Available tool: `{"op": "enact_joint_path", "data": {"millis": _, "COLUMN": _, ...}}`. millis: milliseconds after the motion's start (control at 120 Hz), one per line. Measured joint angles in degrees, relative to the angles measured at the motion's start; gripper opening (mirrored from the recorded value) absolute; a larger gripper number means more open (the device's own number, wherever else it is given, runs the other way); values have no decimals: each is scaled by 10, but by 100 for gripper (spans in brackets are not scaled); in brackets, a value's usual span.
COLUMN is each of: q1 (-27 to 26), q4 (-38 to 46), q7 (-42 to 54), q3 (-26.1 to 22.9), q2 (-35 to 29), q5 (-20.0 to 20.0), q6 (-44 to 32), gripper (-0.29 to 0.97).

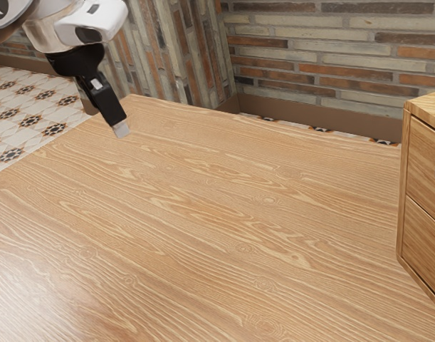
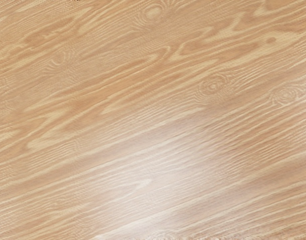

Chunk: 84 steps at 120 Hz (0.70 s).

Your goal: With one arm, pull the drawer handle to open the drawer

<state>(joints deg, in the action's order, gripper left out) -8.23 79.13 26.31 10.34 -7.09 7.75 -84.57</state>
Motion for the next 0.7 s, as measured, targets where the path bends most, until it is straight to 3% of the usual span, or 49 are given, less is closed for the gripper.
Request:
{"op": "enact_joint_path", "data": {"millis": 275, "q1": 0, "q4": -5, "q7": 106, "q3": 22, "q2": -12, "q5": -25, "q6": 5, "gripper": 68}}
{"op": "enact_joint_path", "data": {"millis": 425, "q1": -30, "q4": -9, "q7": 193, "q3": 23, "q2": -34, "q5": -40, "q6": 7, "gripper": 68}}
{"op": "enact_joint_path", "data": {"millis": 517, "q1": -74, "q4": 15, "q7": 248, "q3": 23, "q2": -76, "q5": -43, "q6": 9, "gripper": 68}}
{"op": "enact_joint_path", "data": {"millis": 700, "q1": -94, "q4": 131, "q7": 335, "q3": -62, "q2": -180, "q5": -17, "q6": -17, "gripper": 68}}
